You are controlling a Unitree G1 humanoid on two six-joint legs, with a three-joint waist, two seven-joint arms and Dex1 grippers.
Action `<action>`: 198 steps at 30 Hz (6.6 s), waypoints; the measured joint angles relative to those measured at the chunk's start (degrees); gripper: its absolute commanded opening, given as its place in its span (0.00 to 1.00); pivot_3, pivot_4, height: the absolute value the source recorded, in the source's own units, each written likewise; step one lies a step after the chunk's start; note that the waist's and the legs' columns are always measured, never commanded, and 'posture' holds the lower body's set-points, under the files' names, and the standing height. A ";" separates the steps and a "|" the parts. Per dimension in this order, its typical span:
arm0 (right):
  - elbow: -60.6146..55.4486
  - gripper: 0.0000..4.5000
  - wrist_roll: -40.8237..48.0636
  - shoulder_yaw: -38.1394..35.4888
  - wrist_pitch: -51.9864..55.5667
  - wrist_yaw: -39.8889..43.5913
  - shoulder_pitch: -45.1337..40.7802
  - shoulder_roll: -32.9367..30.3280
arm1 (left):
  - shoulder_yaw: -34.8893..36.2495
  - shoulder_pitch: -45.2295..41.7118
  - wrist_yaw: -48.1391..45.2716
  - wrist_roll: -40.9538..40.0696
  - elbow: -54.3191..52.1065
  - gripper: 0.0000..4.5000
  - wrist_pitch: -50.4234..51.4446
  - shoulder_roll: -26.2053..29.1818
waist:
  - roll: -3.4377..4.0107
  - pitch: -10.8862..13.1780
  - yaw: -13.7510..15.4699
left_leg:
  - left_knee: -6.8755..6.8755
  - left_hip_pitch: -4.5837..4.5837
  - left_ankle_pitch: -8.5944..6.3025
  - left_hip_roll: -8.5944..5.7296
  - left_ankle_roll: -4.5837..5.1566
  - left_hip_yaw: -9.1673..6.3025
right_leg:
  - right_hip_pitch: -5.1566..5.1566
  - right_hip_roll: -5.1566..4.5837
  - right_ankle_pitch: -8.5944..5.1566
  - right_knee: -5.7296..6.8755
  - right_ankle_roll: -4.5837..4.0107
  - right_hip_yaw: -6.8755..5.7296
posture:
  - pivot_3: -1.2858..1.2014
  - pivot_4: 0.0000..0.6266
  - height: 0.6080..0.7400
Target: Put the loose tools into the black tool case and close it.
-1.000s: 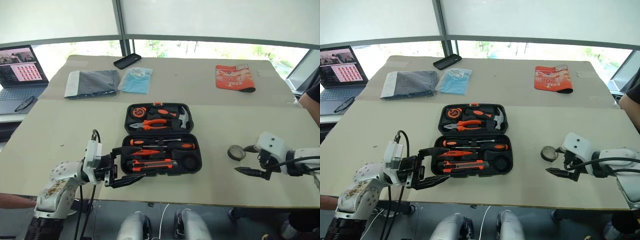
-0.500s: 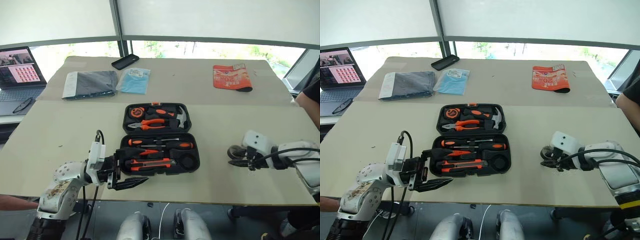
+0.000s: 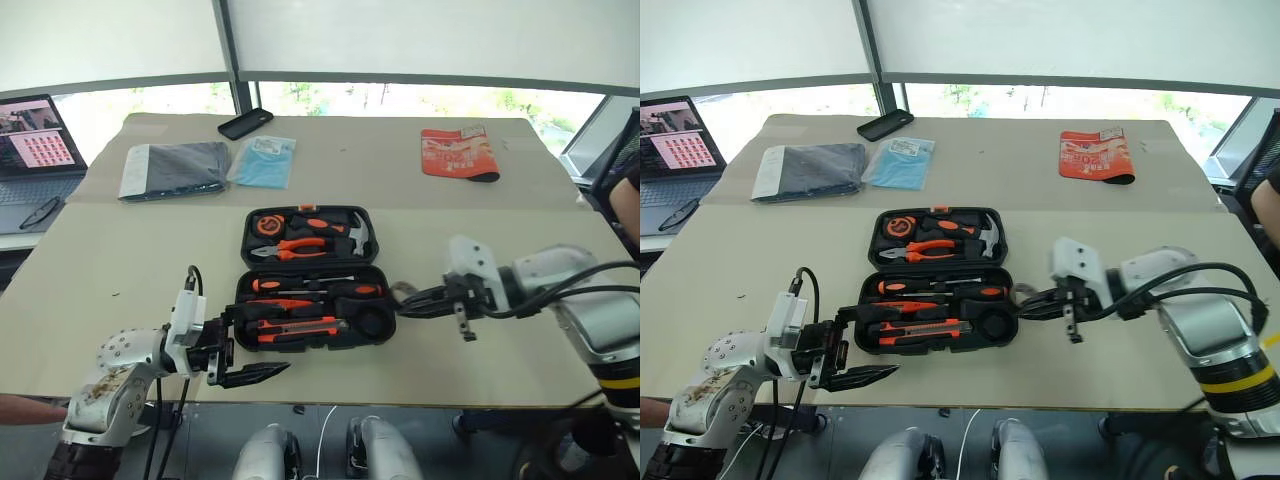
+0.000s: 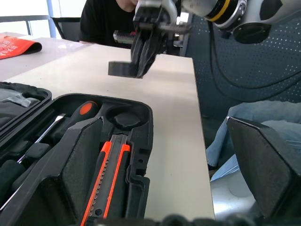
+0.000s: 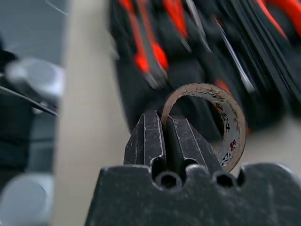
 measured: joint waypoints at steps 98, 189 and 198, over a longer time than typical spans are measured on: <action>32.44 0.99 -0.75 -7.20 43.92 -29.90 -21.96 14.85 | 0.99 -40.31 34.59 7.84 24.70 1.00 66.98 4.22 | -0.34 0.20 -1.55 | -0.09 -0.37 0.66 -0.34 -0.48 0.03 | -0.24 0.06 0.40 0.21 -0.59 -0.14 | 0.52 0.24 1.00; 9.40 0.00 -14.65 7.28 -40.75 -17.79 20.87 11.47 | -6.60 -37.25 7.59 29.62 58.05 0.02 -16.72 -1.85 | -0.99 0.40 -0.21 | 0.14 -0.37 0.40 -0.67 0.51 0.02 | -0.09 -0.80 0.38 0.06 0.39 -0.45 | 0.52 0.24 1.00; 30.04 0.00 -21.00 4.30 -45.29 -22.57 6.37 17.75 | -1.82 -24.19 8.92 24.86 41.37 0.02 -10.14 0.07 | -0.97 0.42 -0.91 | 0.17 -0.45 0.56 -0.71 0.25 0.08 | -0.10 -0.83 0.40 0.07 0.38 -0.37 | 0.52 0.24 1.00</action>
